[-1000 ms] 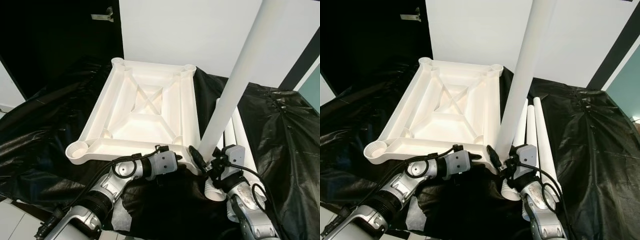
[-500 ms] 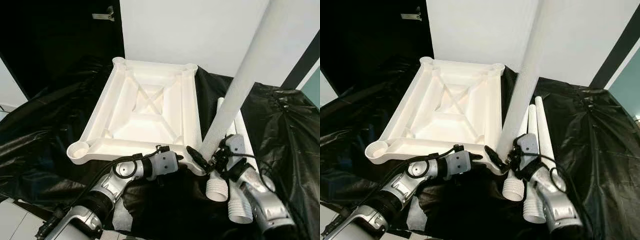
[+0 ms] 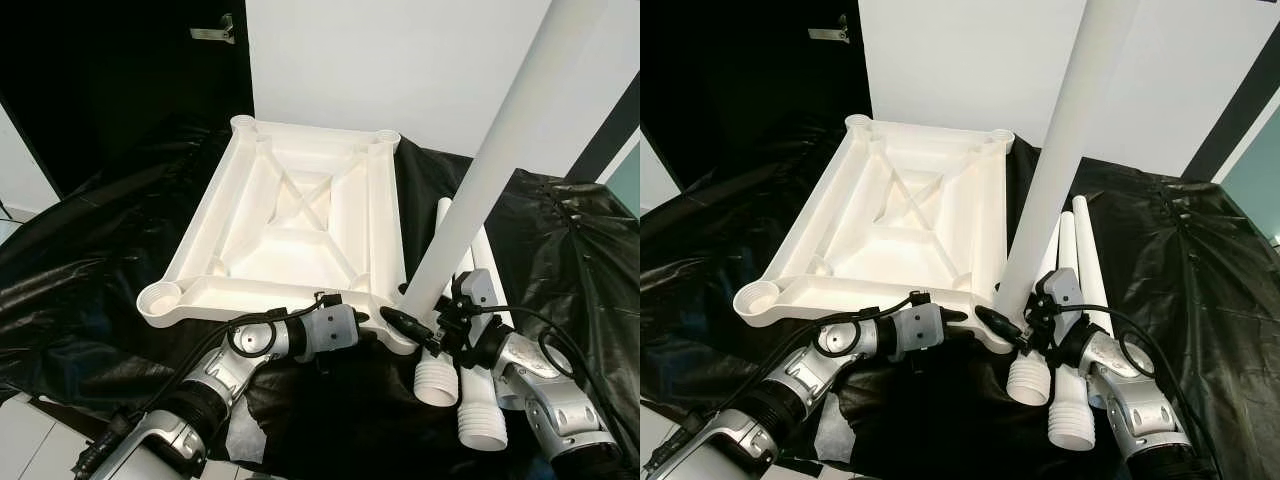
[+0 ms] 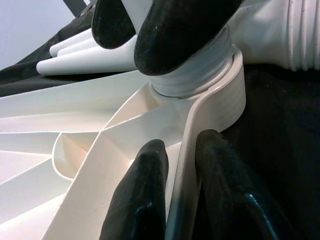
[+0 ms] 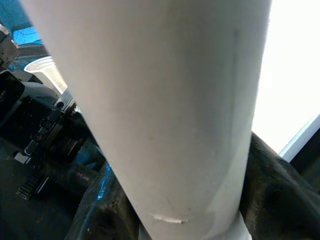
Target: Building children table
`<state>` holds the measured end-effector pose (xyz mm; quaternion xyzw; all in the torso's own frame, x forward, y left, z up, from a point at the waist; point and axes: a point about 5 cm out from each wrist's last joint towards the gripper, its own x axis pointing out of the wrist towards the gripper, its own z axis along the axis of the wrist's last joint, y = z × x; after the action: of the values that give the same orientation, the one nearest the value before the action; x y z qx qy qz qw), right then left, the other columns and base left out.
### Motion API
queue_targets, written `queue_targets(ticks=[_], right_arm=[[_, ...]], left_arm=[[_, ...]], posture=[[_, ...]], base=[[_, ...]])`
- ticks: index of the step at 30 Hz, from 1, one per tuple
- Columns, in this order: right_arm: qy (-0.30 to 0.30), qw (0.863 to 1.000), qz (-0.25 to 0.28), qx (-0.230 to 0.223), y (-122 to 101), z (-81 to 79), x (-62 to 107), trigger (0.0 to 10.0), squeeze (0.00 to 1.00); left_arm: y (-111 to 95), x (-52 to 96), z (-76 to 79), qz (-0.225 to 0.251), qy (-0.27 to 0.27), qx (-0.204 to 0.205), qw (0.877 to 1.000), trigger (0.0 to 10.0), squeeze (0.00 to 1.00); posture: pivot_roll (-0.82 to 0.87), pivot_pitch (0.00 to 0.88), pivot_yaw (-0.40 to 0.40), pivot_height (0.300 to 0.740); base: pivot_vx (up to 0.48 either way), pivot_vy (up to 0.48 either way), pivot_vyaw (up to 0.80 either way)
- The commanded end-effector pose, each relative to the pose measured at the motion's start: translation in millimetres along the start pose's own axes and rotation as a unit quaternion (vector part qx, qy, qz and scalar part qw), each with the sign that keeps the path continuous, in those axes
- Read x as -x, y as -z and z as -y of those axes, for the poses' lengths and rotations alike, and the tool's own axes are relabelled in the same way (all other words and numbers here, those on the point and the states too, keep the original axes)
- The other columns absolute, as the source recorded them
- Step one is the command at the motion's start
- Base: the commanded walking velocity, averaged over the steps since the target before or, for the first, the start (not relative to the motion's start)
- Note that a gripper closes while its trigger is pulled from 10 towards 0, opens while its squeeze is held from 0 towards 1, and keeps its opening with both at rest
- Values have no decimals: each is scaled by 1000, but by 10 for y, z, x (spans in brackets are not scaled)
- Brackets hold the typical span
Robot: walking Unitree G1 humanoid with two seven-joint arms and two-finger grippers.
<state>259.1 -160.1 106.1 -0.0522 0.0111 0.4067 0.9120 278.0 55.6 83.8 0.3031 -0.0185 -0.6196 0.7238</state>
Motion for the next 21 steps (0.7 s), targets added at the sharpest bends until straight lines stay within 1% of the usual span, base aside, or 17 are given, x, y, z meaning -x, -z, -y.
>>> queue_targets(ticks=[1,3,4,5,6,8,9,10,11,13,14,16,17,18,19,20,21], right_arm=[[-1,998,-47,-33,226,-102,27,0,0],[42,997,-30,-53,243,-180,-40,0,0],[42,997,-30,-53,243,-180,-40,0,0],[76,995,-23,-56,261,-187,-54,0,0],[76,995,-23,-56,261,-187,-54,0,0],[166,985,-1,-48,293,-173,-47,0,0],[166,985,-1,-48,293,-173,-47,0,0],[211,977,13,-38,286,-169,-42,0,0],[211,977,13,-38,286,-169,-42,0,0],[268,963,26,-24,268,-150,-42,0,0],[268,963,26,-24,268,-150,-42,0,0],[295,955,19,-14,268,-99,-49,0,0],[296,955,13,-9,265,-85,-52,4824,0],[296,955,13,-9,265,-85,-52,4824,0],[293,956,9,-2,260,-78,-54,10000,0],[278,960,4,8,259,-75,-50,10000,0],[278,960,4,8,259,-75,-50,10000,0]], left_arm=[[196,2,335,-44,110,21,993,10000,0],[186,5,324,-42,104,22,993,10000,0],[186,5,324,-42,104,22,993,10000,0],[185,-1,326,-41,102,24,994,10000,0],[185,-1,326,-41,102,24,994,10000,0],[182,-8,350,-40,103,26,994,10000,0],[182,-8,350,-40,103,26,994,10000,0],[179,-8,360,-38,103,28,994,10000,0],[179,-8,360,-38,103,28,994,10000,0],[181,-3,362,-39,104,27,993,10000,0],[181,-3,362,-39,104,27,993,10000,0],[187,13,346,-41,104,26,993,10000,0],[191,24,337,-42,104,26,993,10000,0],[191,24,337,-42,104,26,993,10000,0],[195,31,331,-42,104,25,993,10000,0],[200,37,326,-43,104,25,993,10000,0],[200,37,326,-43,104,25,993,10000,0]], posture=[[266,0,-109,740],[272,0,-111,740],[272,0,-111,740],[273,0,-110,740],[273,0,-110,740],[271,0,-102,740],[271,0,-102,740],[273,0,-98,740],[273,0,-98,740],[275,0,-91,740],[275,0,-91,740],[275,0,-89,740],[271,0,-85,740],[271,0,-85,740],[271,0,-85,740],[266,0,-84,740],[266,0,-84,740]], base=[[0,0,0],[0,0,0],[0,0,0],[0,0,0],[0,0,0],[0,0,0],[0,0,0],[0,0,0],[0,0,0],[0,0,0],[0,0,0],[0,0,0],[0,0,0],[0,0,0],[0,0,0],[0,0,0],[0,0,0]])
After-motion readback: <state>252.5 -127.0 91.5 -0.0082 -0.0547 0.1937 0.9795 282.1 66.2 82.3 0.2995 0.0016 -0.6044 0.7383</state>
